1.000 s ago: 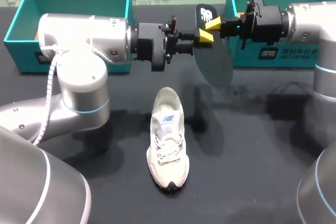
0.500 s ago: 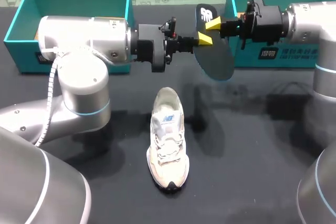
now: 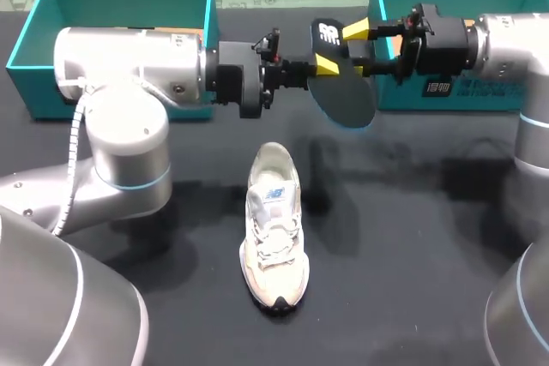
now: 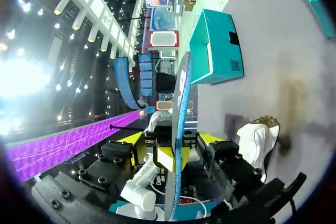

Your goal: Take the shoe out of the shoebox, open the shoe tongue, remove and reinsert the insole, then place the shoe into the shoebox

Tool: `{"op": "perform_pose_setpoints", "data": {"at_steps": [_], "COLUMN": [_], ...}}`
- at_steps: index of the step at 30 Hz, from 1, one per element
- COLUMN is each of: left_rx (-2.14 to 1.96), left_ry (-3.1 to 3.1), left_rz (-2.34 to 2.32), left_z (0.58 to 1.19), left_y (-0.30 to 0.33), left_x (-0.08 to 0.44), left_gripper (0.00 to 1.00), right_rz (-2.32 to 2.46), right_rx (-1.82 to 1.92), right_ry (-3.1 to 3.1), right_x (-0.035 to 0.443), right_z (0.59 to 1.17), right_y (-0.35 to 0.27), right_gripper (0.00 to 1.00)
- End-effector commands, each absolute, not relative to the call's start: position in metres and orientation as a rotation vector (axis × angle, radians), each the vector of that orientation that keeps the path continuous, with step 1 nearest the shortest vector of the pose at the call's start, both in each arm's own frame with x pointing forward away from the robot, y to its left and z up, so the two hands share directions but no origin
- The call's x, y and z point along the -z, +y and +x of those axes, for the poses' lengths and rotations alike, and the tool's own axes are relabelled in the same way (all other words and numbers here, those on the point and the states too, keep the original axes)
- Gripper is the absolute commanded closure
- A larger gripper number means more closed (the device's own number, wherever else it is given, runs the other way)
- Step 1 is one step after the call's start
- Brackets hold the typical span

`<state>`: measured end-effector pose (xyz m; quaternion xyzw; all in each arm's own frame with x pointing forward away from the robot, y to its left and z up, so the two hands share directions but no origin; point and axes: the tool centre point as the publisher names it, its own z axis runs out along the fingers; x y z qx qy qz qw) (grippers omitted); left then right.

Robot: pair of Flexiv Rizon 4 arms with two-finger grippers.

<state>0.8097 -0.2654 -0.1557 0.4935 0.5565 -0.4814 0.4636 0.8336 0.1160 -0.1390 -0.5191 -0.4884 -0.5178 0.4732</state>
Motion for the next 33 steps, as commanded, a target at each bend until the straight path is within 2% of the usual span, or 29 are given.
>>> {"op": "perform_pose_setpoints", "data": {"at_steps": [1,10,14,27,33], "left_rx": [1.208,1.381,1.796,1.796,1.942], "left_ry": [1.430,1.655,1.896,1.896,2.010], "left_rz": [1.225,1.144,0.987,0.987,0.681], "left_z": [0.806,0.802,0.809,0.809,0.792], "left_y": [-0.235,-0.208,-0.198,-0.198,-0.190], "left_x": [0.152,0.149,0.144,0.144,0.135], "left_gripper": [1.00,1.00,1.00,1.00,1.00], "right_rz": [-1.294,-1.298,-1.298,-1.298,-1.298], "right_rx": [1.283,1.286,1.286,1.286,1.286], "right_ry": [-1.184,-1.228,-1.228,-1.228,-1.228], "right_x": [0.140,0.137,0.137,0.137,0.137], "right_z": [0.814,0.799,0.799,0.799,0.799], "right_y": [0.107,0.099,0.099,0.099,0.099], "right_gripper": [0.00,0.00,0.00,0.00,0.00]}}
